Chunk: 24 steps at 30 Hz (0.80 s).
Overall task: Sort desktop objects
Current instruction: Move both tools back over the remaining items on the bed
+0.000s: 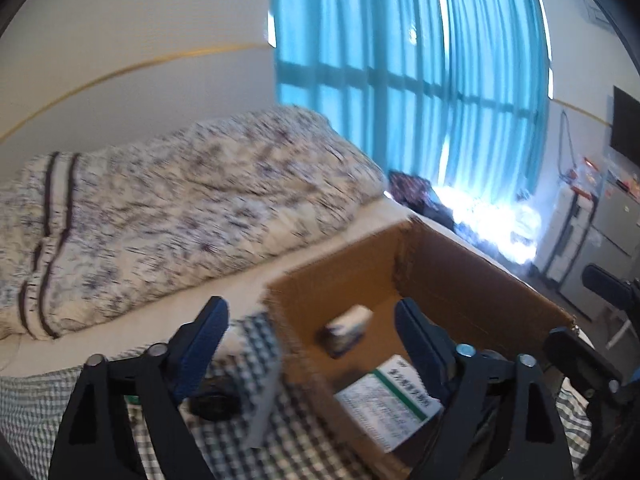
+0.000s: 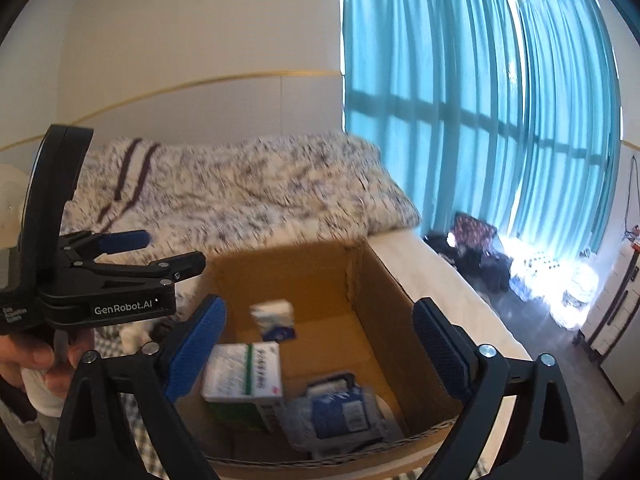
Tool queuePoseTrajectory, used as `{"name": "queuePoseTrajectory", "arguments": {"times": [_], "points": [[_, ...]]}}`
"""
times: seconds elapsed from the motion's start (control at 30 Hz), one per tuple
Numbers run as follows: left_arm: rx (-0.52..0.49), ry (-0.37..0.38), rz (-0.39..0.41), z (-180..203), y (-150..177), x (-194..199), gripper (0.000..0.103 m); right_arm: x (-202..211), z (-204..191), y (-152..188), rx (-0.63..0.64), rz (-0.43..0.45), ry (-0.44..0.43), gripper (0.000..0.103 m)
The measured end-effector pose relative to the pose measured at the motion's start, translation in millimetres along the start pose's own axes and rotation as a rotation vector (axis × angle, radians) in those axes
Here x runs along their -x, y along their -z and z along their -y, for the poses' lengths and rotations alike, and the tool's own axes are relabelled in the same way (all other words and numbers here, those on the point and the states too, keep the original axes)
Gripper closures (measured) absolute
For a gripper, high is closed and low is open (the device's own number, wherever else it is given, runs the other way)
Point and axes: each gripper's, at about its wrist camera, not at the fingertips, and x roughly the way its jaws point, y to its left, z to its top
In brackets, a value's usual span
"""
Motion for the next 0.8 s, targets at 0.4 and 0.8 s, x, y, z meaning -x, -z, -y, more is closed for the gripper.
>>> {"name": "queuePoseTrajectory", "arguments": {"times": [0.4,0.8], "points": [[0.004,-0.242,0.112,-90,31,73,0.0,-5,-79,-7,0.01,0.047,-0.164,0.0],[0.142,-0.382,0.055,-196,74,99,0.0,-43,-164,13,0.093,-0.012,-0.314,0.0]]}}
